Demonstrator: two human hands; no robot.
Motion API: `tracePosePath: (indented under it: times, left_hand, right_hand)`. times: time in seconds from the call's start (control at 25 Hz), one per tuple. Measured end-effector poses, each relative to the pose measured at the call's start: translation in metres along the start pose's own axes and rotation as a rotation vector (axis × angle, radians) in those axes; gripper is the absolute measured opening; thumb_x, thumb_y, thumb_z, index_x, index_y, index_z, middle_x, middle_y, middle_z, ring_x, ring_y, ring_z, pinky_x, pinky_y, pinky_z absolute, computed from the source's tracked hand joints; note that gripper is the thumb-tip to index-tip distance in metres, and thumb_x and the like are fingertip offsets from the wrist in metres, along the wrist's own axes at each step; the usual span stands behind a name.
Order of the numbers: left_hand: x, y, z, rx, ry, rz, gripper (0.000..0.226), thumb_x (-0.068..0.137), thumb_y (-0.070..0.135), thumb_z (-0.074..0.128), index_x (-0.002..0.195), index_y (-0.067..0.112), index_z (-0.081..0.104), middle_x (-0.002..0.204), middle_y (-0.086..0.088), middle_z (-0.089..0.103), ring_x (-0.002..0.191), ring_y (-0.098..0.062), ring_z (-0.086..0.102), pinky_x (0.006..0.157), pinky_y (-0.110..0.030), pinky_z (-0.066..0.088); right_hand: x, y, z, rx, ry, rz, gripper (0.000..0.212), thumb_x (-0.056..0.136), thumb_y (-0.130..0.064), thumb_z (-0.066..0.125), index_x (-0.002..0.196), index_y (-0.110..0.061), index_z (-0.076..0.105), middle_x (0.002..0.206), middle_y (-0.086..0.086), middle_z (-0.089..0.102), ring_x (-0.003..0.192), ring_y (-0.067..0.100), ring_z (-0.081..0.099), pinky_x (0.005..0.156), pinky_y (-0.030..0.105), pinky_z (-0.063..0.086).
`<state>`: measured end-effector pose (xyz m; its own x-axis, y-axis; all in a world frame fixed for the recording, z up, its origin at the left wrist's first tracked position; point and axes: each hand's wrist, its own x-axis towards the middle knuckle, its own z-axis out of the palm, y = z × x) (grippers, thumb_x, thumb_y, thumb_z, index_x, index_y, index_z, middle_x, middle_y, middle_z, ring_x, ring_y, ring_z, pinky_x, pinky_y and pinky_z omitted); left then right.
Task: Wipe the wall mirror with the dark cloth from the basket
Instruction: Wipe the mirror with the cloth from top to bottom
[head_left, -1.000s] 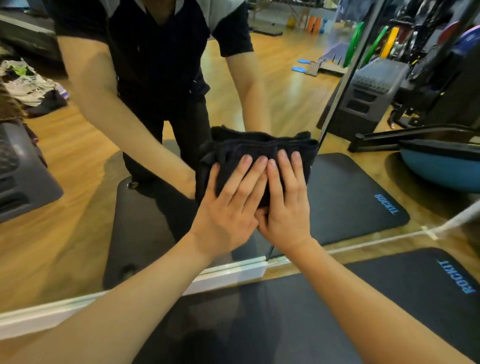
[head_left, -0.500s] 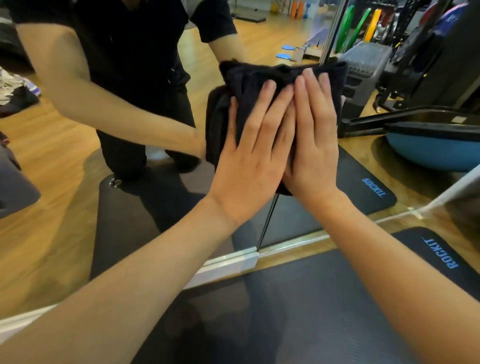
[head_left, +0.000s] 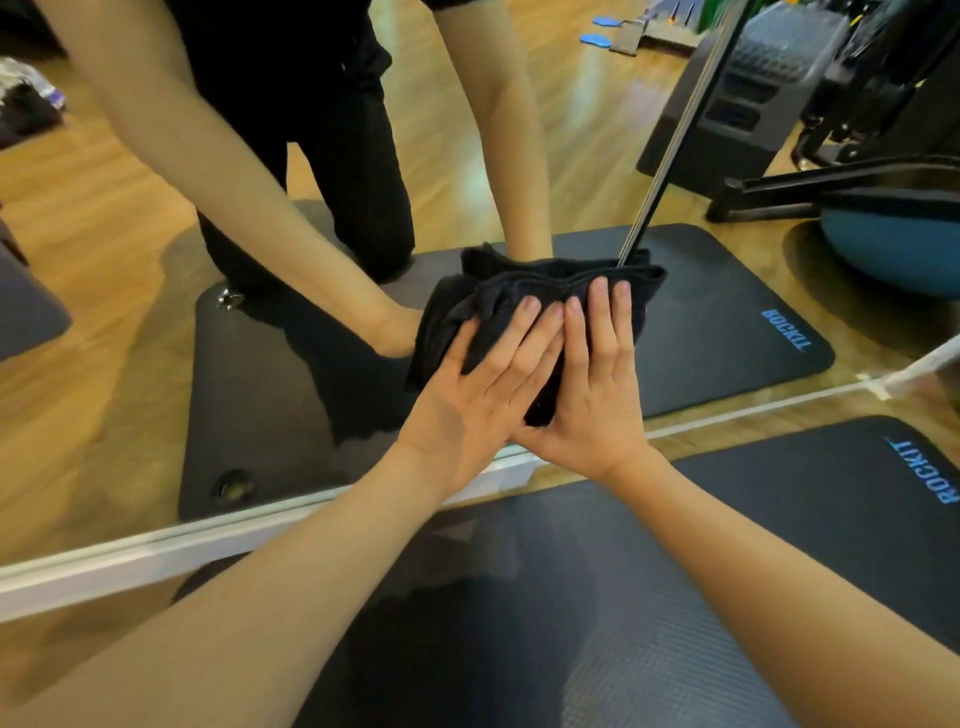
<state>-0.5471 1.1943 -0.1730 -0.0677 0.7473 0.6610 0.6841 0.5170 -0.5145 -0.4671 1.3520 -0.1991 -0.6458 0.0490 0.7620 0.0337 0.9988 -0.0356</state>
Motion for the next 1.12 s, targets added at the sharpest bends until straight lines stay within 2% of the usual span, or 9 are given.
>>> tracePosePath:
  times: [0.08,0.24,0.36,0.52,0.6,0.72,0.88,1.0,1.12]
  left_hand:
    - [-0.004,-0.004,0.0,0.006,0.012,0.044,0.073,0.103,0.028,0.051,0.161,0.003,0.015,0.166,-0.011,0.018,0.153,-0.026,0.019,0.123,-0.049,0.026]
    - [-0.014,-0.021,-0.012,-0.049,-0.005,0.118,0.057,0.107,0.012,0.035,0.16,0.002,0.016,0.167,-0.012,0.022,0.154,-0.028,0.024,0.12,-0.044,0.035]
    - [-0.042,-0.047,-0.02,-0.075,-0.045,0.07,0.062,0.106,0.012,0.04,0.16,0.001,0.013,0.167,-0.015,0.016,0.154,-0.029,0.02,0.12,-0.046,0.035]
    - [-0.096,-0.102,-0.034,-0.118,-0.071,0.039,0.057,0.108,0.011,0.034,0.159,-0.001,0.015,0.164,-0.016,0.019,0.152,-0.03,0.021,0.12,-0.049,0.036]
    - [-0.122,-0.132,-0.042,-0.11,-0.1,0.061,0.058,0.108,0.011,0.035,0.159,-0.002,0.012,0.164,-0.017,0.017,0.153,-0.031,0.019,0.12,-0.051,0.035]
    - [-0.163,-0.177,-0.053,-0.102,-0.104,0.039,0.058,0.107,0.01,0.04,0.159,-0.002,0.019,0.164,-0.017,0.019,0.153,-0.032,0.02,0.116,-0.052,0.039]
    - [-0.227,-0.241,-0.069,-0.015,-0.111,0.042,0.055,0.106,0.011,0.045,0.156,-0.002,0.028,0.162,-0.018,0.025,0.151,-0.033,0.026,0.118,-0.052,0.037]
    - [-0.279,-0.295,-0.083,0.059,-0.108,0.027,0.052,0.105,0.009,0.05,0.153,-0.004,0.034,0.159,-0.021,0.03,0.149,-0.036,0.03,0.115,-0.055,0.04]
    - [-0.332,-0.351,-0.101,0.159,-0.146,-0.015,0.058,0.103,0.004,0.052,0.155,-0.005,0.028,0.158,-0.024,0.03,0.149,-0.041,0.03,0.111,-0.057,0.044]
  right_hand:
    - [0.0,-0.007,0.001,0.0,0.001,0.021,0.14,0.071,-0.057,0.086,0.164,-0.009,-0.007,0.161,0.029,0.014,0.156,0.046,-0.001,0.123,0.069,0.019]
    - [0.003,-0.025,-0.003,0.043,0.006,0.06,0.132,0.078,-0.046,0.087,0.165,-0.012,-0.006,0.163,0.029,0.01,0.157,0.045,-0.007,0.128,0.06,0.009]
    - [0.009,-0.06,0.009,0.042,-0.02,0.043,0.125,0.084,-0.05,0.082,0.165,-0.014,-0.006,0.165,0.027,0.007,0.157,0.047,-0.007,0.126,0.066,0.013]
    - [0.02,-0.131,0.033,0.035,-0.069,0.031,0.123,0.084,-0.057,0.077,0.165,-0.014,-0.005,0.167,0.024,0.004,0.157,0.043,-0.013,0.115,0.079,0.022]
    - [0.026,-0.168,0.046,0.034,-0.059,0.035,0.123,0.085,-0.062,0.074,0.165,-0.014,-0.007,0.166,0.024,0.004,0.157,0.041,-0.017,0.118,0.079,0.014]
    - [0.038,-0.229,0.067,0.035,-0.024,0.029,0.13,0.081,-0.063,0.076,0.164,-0.014,-0.011,0.166,0.023,0.001,0.156,0.039,-0.022,0.124,0.069,-0.005]
    - [0.057,-0.307,0.092,0.041,-0.029,-0.055,0.138,0.075,-0.062,0.081,0.164,-0.014,-0.012,0.167,0.014,-0.008,0.156,0.038,-0.025,0.12,0.07,-0.012]
    - [0.073,-0.373,0.111,-0.009,-0.004,-0.152,0.12,0.084,-0.06,0.069,0.164,-0.011,-0.006,0.17,0.012,0.002,0.157,0.04,-0.018,0.119,0.073,-0.01]
    - [0.091,-0.447,0.134,-0.016,0.095,-0.232,0.088,0.096,-0.046,0.054,0.166,-0.013,0.011,0.169,0.006,0.014,0.156,0.042,0.004,0.12,0.073,-0.004]
